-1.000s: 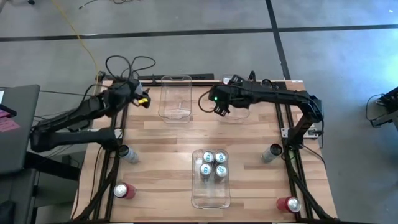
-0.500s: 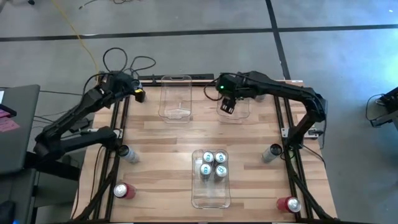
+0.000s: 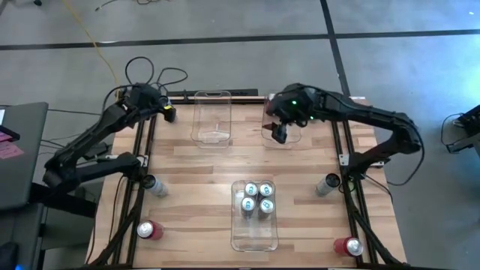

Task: Sort soda cans
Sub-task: Put the top left white soda can into the top left transparent bin

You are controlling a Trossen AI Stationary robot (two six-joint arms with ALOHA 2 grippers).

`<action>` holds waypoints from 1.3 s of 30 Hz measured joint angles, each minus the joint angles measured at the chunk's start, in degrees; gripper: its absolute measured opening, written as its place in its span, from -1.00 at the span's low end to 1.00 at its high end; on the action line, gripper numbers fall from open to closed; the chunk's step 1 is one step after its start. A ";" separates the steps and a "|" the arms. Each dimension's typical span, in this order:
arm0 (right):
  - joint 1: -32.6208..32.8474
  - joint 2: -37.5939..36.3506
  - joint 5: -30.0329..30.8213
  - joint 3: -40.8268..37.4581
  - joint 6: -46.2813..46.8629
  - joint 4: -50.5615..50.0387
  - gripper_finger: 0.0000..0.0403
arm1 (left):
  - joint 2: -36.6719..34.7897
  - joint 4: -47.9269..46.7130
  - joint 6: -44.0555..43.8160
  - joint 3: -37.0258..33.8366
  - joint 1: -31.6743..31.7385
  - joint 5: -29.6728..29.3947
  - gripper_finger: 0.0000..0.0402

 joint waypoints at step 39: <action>1.00 -18.21 -5.13 -27.02 -0.42 28.95 0.48 | 20.73 -15.47 -19.43 20.33 -5.34 -10.97 0.70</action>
